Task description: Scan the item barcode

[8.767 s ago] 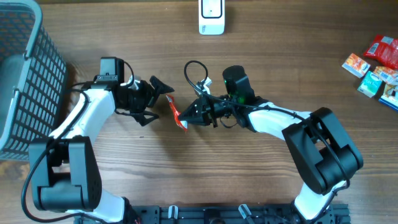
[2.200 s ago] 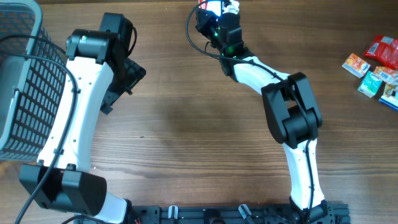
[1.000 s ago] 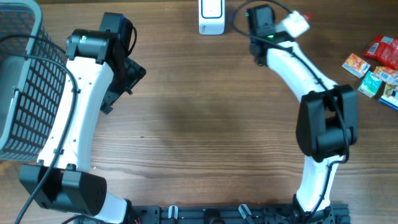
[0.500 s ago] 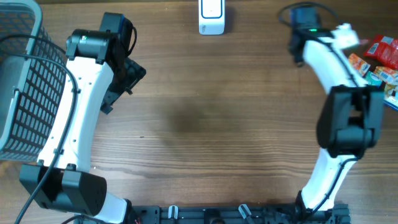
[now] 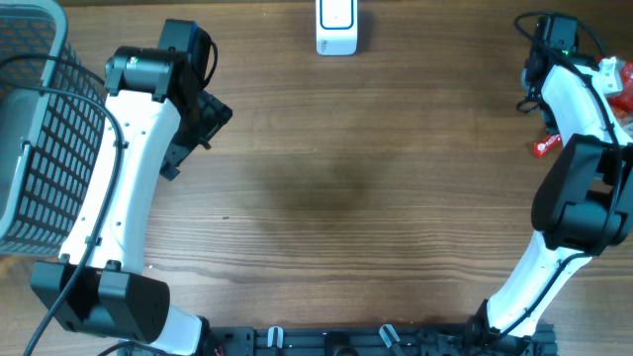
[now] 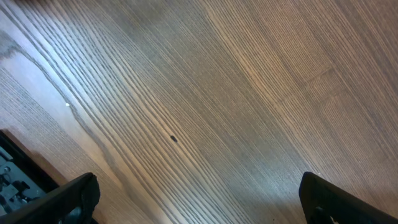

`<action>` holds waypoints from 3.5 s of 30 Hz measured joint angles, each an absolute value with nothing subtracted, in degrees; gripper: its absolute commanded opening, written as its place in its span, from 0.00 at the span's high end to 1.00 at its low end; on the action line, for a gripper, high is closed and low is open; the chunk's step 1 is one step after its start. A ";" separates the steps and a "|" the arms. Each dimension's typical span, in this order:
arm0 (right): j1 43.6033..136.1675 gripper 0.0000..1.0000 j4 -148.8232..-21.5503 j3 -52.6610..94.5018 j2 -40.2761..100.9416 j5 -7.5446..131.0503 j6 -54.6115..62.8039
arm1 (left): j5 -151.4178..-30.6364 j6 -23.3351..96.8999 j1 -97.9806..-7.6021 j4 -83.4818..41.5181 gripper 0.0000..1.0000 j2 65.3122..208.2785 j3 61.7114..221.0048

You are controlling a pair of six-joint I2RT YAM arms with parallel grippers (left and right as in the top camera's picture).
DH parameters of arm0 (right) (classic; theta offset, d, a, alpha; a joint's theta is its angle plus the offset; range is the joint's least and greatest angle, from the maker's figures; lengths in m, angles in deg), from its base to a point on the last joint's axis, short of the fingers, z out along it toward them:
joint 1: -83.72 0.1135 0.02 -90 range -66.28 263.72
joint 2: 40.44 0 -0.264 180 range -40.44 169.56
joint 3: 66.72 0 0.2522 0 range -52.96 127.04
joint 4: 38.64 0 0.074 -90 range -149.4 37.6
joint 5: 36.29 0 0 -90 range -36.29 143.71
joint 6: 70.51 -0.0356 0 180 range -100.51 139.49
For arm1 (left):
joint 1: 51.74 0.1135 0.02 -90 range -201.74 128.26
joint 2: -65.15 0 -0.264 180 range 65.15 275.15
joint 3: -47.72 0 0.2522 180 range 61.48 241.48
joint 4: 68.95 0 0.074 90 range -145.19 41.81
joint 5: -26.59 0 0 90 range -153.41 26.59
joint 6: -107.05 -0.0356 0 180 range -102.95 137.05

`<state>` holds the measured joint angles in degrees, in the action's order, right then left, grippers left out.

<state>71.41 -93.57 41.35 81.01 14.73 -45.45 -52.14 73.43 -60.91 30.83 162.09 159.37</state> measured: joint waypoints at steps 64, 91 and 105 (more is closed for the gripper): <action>107.10 0.00 -114.88 41.28 61.97 61.63 -7.77 | -52.12 73.43 -60.91 30.33 0.00 162.09 159.37; 107.03 0.00 -104.85 39.82 54.04 59.67 1.19 | -52.12 73.43 -60.91 30.33 0.00 162.09 159.37; 103.12 0.00 -102.42 29.48 48.24 59.62 1.84 | -52.12 73.43 -60.91 30.33 0.00 162.09 159.37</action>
